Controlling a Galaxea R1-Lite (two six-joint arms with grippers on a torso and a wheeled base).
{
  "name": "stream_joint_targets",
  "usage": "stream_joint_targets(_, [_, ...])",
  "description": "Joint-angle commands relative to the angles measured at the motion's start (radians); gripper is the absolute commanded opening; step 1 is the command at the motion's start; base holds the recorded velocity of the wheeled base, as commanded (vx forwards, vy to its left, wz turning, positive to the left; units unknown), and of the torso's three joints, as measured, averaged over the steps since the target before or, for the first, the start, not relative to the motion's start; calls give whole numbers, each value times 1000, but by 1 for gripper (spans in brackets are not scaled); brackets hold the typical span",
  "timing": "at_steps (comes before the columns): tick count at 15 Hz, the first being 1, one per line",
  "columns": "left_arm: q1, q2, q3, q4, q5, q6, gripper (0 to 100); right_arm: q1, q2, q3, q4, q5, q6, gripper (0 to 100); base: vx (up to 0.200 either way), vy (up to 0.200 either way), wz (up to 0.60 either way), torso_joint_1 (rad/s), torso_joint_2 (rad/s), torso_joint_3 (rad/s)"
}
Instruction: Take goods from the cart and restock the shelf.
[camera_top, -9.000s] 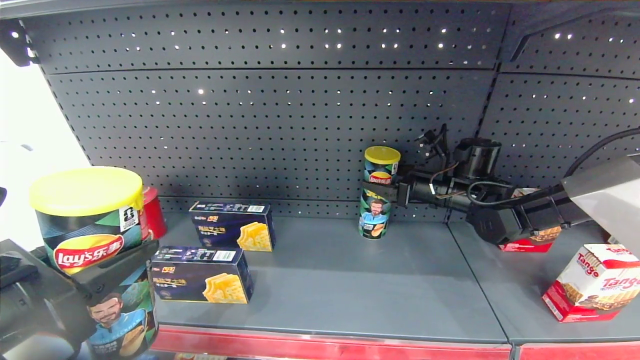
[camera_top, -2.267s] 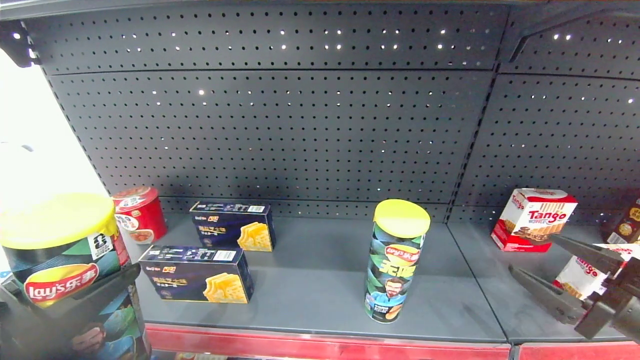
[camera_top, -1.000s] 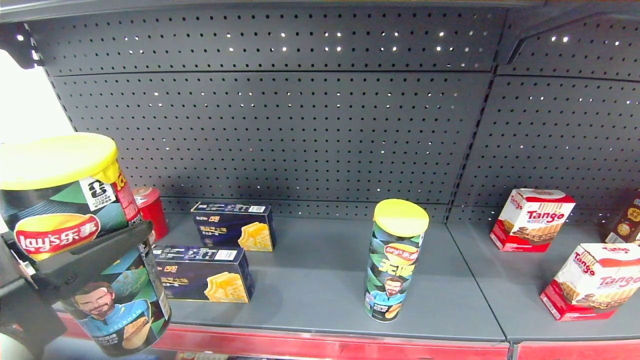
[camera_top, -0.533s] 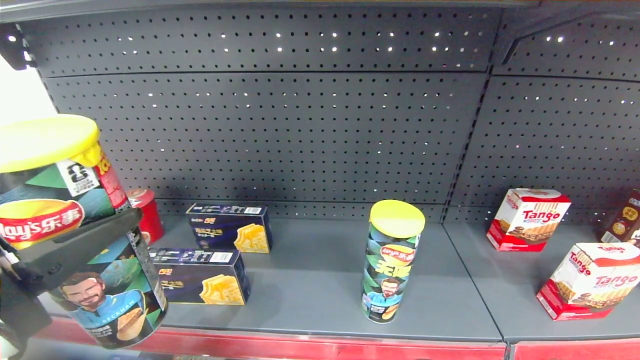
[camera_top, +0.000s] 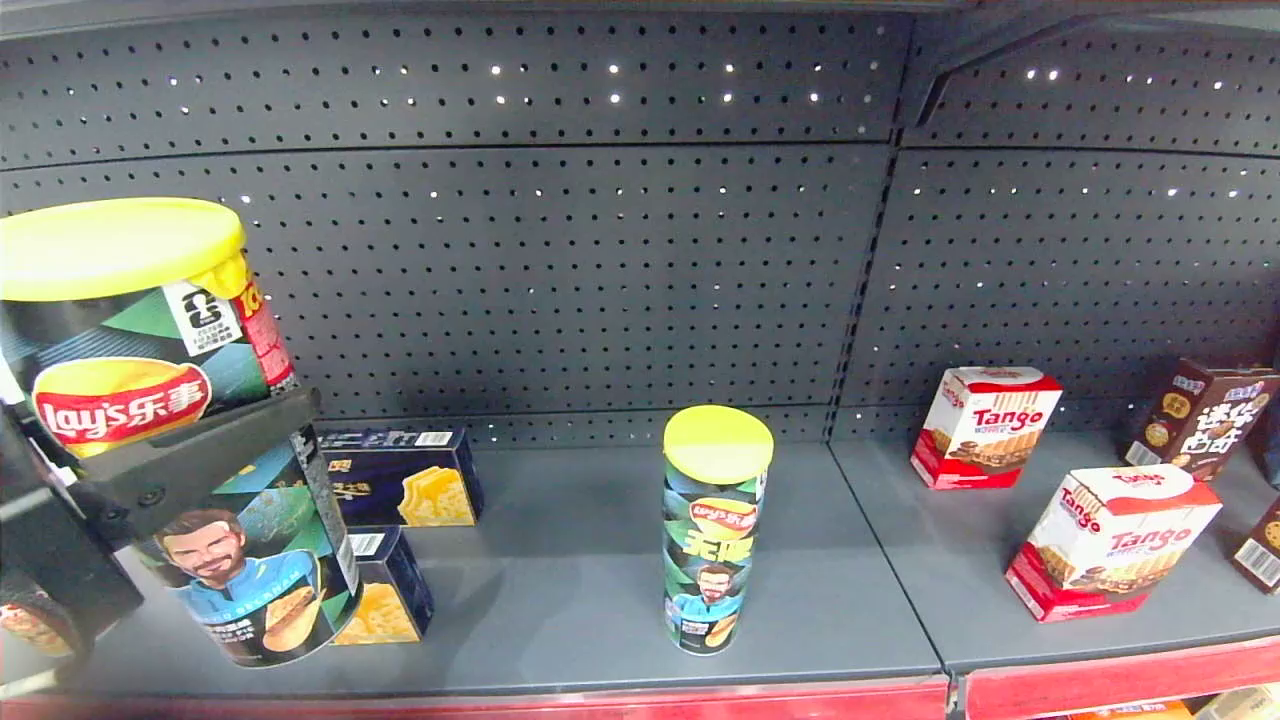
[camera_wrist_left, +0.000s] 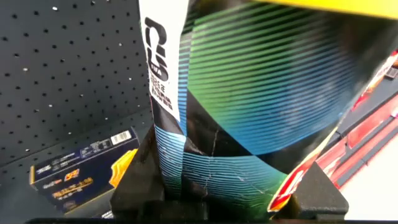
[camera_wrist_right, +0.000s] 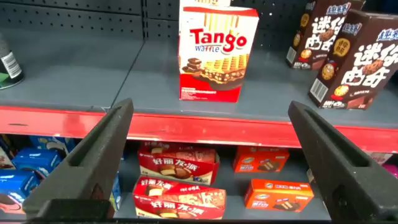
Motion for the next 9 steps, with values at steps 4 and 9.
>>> stream_joint_targets(4, [-54, 136, -75, -9, -6, 1, 0, 0, 2, 0, 0, -2, 0, 100, 0, 0, 0, 0, 0, 0])
stream_joint_targets(9, [4, 305, -75, -139, -110, -5, 0, 0, 2, 1, -2, -5, 0, 100, 0, 0, 0, 0, 0, 0])
